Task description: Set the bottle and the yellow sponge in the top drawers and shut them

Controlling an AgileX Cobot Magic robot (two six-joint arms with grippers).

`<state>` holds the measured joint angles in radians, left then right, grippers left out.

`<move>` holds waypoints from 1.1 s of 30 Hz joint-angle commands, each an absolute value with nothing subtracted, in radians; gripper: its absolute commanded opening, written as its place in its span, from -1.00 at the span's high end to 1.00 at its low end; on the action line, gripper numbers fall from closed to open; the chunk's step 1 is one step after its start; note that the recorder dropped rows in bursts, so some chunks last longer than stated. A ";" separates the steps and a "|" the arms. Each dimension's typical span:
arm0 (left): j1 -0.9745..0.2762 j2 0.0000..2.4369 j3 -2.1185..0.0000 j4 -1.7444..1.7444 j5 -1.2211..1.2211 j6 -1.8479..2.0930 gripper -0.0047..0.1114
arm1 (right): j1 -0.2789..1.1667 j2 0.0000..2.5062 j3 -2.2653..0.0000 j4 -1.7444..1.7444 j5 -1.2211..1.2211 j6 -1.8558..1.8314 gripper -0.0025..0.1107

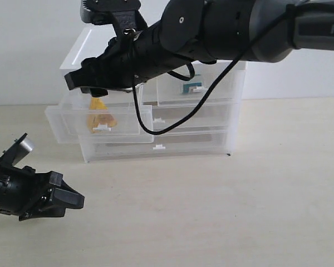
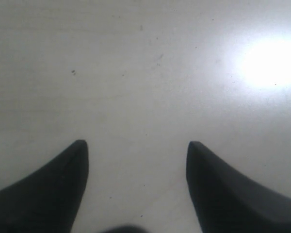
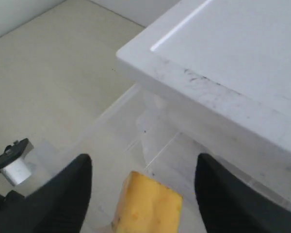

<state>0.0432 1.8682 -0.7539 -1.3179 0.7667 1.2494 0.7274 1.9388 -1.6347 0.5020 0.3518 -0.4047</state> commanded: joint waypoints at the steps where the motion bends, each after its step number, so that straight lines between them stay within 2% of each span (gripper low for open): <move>1: 0.041 1.861 -0.749 -1.325 0.773 1.261 -0.04 | 0.728 1.927 -1.642 0.487 0.419 -0.410 0.06; 5: 0.041 1.861 -0.749 -1.325 0.773 1.261 -0.04 | 0.728 1.929 -1.642 0.475 0.436 -0.417 0.29; 20: 0.041 1.861 -0.749 -1.325 0.773 1.261 -0.04 | 0.730 1.978 -1.640 0.477 0.431 -0.410 0.32; 22: 0.041 1.861 -0.749 -1.325 0.773 1.261 -0.04 | 0.730 1.978 -1.640 0.477 0.424 -0.410 0.51; 25: 0.041 1.861 -0.749 -1.325 0.773 1.261 -0.04 | 0.730 1.976 -1.640 0.475 0.413 -0.410 0.95; 33: 0.041 1.861 -0.749 -1.327 0.773 1.261 -0.04 | 0.730 1.945 -1.675 0.387 0.442 -0.392 0.96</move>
